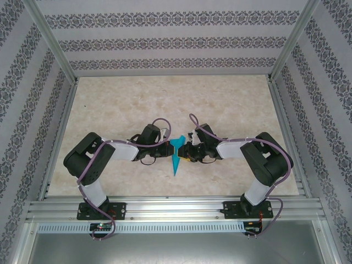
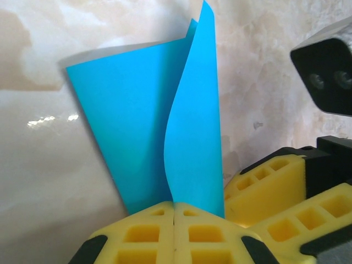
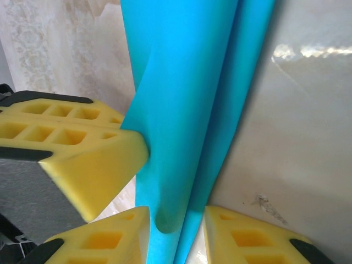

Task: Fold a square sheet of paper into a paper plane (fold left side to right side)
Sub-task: Fold the wing for the fifth time at the center of the table.

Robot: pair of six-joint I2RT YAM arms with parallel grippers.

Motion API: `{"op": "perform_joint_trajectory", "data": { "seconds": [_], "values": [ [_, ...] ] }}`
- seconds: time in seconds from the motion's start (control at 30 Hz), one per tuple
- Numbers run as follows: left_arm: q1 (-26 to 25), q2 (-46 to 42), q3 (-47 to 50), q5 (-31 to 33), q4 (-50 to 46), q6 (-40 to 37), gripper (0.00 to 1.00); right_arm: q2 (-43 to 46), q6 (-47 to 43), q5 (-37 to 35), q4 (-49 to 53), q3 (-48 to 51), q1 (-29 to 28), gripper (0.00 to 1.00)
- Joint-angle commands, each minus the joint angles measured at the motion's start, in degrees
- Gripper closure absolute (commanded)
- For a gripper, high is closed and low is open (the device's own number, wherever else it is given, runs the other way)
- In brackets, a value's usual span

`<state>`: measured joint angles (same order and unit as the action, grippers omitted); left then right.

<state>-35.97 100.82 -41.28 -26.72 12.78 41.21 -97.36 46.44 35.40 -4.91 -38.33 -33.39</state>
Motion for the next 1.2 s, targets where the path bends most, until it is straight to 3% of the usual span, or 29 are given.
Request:
{"op": "perform_joint_trajectory", "data": {
  "seconds": [0.0, 0.33, 0.63, 0.9, 1.17],
  "values": [
    [0.81, 0.48, -0.98, 0.21, 0.06, -1.54, 0.95, -1.89, -1.7, -1.73, 1.39, -0.26, -0.93, 0.68],
    [0.81, 1.26, -1.0, 0.97, -0.52, -1.77, 0.95, -1.32, -1.96, -1.56, 1.82, -0.43, -0.76, 0.67],
    [0.81, 1.93, -0.56, 1.2, -0.74, -2.36, 0.96, 6.39, -1.88, 0.35, 1.74, 1.63, 2.87, 0.66],
    [0.81, 2.89, -0.79, 1.29, -0.38, -2.27, 0.96, 6.37, 3.92, -1.39, -4.89, 1.24, 1.86, 0.83],
    [0.81, 2.98, -0.76, 1.33, -0.38, -2.19, 0.97, 2.94, 4.31, -2.67, -4.5, -1.12, 1.34, 0.86]
  ]
}}
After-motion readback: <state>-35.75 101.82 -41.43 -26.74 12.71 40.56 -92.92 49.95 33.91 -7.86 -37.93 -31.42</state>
